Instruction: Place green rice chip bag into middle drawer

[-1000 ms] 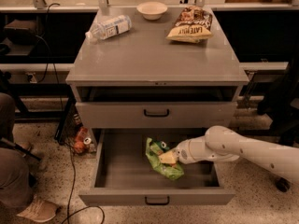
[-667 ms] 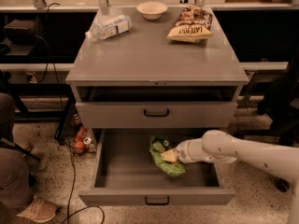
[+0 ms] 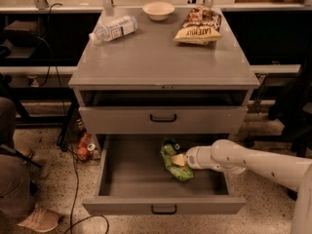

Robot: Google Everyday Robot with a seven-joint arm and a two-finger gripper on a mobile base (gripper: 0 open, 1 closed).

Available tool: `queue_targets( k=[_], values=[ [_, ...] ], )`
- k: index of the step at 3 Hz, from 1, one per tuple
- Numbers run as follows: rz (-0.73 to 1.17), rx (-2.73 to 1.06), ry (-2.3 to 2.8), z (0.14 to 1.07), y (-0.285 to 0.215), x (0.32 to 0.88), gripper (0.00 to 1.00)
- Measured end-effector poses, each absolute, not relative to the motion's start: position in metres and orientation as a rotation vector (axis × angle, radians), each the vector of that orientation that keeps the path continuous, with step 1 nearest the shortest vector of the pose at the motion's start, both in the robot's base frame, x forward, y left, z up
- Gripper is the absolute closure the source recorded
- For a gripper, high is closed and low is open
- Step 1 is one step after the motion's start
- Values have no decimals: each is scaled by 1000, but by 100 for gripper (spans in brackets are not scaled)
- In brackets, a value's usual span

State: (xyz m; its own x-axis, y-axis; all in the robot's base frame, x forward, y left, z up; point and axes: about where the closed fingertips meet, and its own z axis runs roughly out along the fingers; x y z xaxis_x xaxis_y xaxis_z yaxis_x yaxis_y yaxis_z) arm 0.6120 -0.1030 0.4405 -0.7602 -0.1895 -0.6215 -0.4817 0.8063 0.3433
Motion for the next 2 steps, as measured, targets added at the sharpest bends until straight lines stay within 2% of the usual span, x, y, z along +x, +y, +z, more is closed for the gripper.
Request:
queue_targets(
  k=[2],
  values=[
    [700, -457, 2407, 430, -107, 622, 15]
  ],
)
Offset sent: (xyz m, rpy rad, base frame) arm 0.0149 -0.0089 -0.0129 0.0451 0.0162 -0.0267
